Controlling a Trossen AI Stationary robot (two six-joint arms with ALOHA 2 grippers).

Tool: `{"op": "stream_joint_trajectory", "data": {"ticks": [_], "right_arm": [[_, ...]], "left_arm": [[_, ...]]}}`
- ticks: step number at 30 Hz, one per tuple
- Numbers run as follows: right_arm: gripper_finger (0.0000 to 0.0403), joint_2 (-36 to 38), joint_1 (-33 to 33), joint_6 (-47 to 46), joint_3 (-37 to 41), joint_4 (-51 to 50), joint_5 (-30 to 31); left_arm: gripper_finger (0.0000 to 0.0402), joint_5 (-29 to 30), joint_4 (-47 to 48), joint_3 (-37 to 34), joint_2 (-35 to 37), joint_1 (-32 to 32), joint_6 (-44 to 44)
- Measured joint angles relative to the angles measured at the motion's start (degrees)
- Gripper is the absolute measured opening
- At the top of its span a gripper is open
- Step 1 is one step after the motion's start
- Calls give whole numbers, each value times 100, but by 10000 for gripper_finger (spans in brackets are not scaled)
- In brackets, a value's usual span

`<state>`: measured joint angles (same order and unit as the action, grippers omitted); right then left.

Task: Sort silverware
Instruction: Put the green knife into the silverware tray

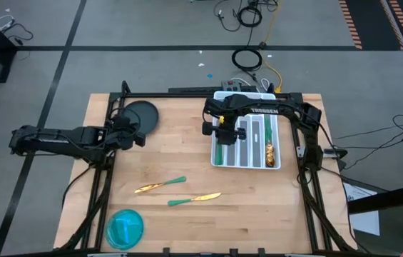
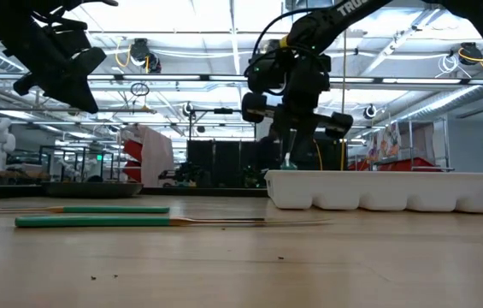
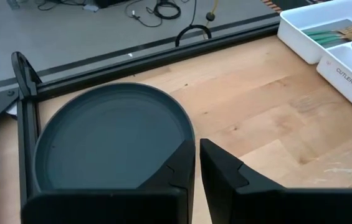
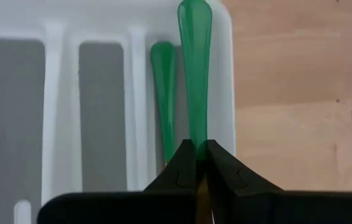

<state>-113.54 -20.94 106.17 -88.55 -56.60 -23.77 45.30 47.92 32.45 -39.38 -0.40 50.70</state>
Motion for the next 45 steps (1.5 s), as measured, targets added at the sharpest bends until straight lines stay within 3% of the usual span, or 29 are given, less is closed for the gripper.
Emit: {"op": "stream_joint_trajectory", "data": {"ticks": [10, 16, 27, 41, 45], "right_arm": [[0, -253, -20, -192, 0, 107, -1], [0, -559, -34, -190, 4, 158, 424], [0, -562, -34, -375, 7, 202, 420], [14, -560, -36, -1611, 11, 695, 474], [28, -531, -28, -1915, 11, 746, 955]], "left_arm": [[32, 60, 2, 0, 2, 0, -2], [32, 61, 9, 0, 0, 0, -4], [32, 83, 13, 0, 0, 0, -55], [32, 103, 61, 0, 0, 2, -46], [32, 98, 59, 0, 2, 0, -44]]}}
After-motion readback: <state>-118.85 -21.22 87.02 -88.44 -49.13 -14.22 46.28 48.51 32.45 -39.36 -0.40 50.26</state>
